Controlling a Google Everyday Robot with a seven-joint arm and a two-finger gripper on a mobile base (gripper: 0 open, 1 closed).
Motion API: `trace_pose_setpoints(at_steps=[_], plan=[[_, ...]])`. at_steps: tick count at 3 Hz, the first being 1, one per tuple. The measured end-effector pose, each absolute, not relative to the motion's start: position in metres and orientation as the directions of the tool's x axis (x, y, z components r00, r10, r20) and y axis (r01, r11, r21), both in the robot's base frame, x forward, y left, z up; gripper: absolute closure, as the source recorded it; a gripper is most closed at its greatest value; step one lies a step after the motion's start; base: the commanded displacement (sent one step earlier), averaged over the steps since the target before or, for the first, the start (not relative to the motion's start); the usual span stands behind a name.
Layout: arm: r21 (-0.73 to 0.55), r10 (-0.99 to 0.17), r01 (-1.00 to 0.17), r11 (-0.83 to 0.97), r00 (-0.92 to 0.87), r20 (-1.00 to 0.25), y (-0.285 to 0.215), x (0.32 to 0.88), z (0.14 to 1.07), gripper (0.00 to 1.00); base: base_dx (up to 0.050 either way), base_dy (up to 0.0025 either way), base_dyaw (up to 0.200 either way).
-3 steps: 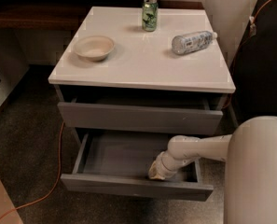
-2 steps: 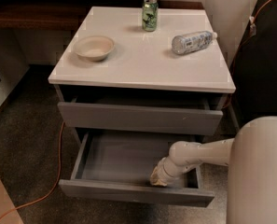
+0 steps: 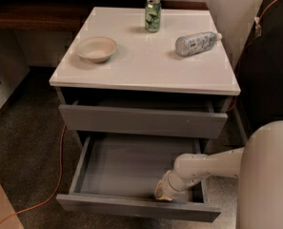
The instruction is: Open middle drawer
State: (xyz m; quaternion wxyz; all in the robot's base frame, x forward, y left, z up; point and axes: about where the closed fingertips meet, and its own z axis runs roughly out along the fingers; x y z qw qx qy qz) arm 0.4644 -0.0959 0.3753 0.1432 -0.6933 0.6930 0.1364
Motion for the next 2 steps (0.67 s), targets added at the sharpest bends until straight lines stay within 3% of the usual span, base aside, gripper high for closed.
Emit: trace_pose_setpoints(at_steps=[2], plan=[[0.013,-0.925,-1.0,-0.029,0.022,-0.38,-0.0913,0.4393,0.3812,1.0,0.0,0.0,0.0]])
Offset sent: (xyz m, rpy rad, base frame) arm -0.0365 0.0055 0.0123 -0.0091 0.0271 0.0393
